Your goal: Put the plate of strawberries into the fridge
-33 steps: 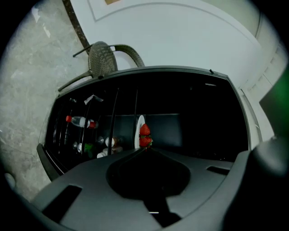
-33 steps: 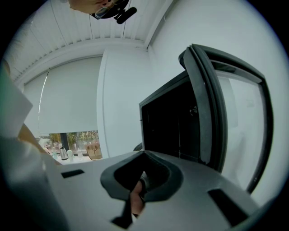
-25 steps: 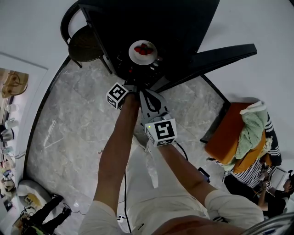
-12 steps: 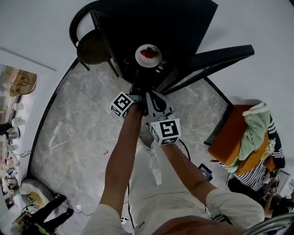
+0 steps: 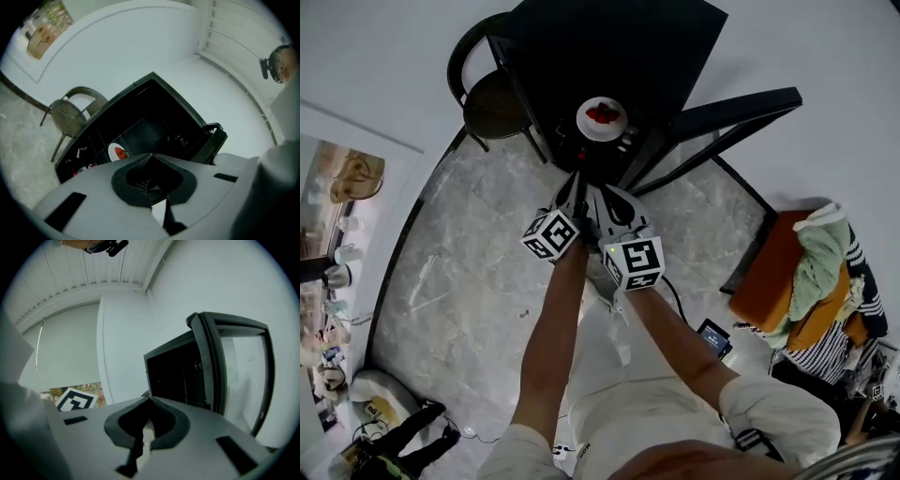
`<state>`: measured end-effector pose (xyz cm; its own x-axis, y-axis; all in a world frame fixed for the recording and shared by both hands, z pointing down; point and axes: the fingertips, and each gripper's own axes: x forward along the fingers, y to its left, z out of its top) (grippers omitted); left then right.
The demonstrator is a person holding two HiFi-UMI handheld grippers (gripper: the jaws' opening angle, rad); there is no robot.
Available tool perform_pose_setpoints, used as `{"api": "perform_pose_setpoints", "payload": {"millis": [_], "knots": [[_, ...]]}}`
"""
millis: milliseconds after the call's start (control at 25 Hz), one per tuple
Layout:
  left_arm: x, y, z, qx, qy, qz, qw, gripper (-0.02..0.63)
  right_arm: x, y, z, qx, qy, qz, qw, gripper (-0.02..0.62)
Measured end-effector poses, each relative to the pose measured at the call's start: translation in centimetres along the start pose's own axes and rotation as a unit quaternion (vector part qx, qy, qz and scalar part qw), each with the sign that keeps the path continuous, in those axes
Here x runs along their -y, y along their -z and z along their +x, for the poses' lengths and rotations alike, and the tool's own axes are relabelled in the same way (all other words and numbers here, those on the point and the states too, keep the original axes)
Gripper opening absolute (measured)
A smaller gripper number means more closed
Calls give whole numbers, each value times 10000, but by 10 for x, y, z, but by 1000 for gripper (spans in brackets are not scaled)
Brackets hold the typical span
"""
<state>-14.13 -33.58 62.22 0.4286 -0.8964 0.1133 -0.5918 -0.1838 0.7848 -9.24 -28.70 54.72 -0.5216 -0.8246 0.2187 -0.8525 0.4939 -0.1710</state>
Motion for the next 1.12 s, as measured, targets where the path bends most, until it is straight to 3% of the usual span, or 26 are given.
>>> {"api": "perform_pose_setpoints", "payload": {"millis": [240, 520, 680, 880, 1120], "knots": [[41, -35, -33, 52, -183, 1130, 9934, 0, -13, -41, -9, 107, -192, 0, 9998, 12], [104, -67, -73, 202, -126, 1808, 9832, 0, -39, -80, -26, 218, -455, -38, 9987, 12], [128, -72, -91, 82, -197, 2260, 9739, 0, -50, -100, -35, 306, -592, -35, 9978, 12], [151, -91, -106, 219, -373, 2626, 9639, 0, -55, -119, -44, 367, -758, -76, 9964, 12], [192, -107, -123, 336, -353, 3326, 9418, 0, -64, -142, -60, 422, -988, 86, 9942, 12]]}}
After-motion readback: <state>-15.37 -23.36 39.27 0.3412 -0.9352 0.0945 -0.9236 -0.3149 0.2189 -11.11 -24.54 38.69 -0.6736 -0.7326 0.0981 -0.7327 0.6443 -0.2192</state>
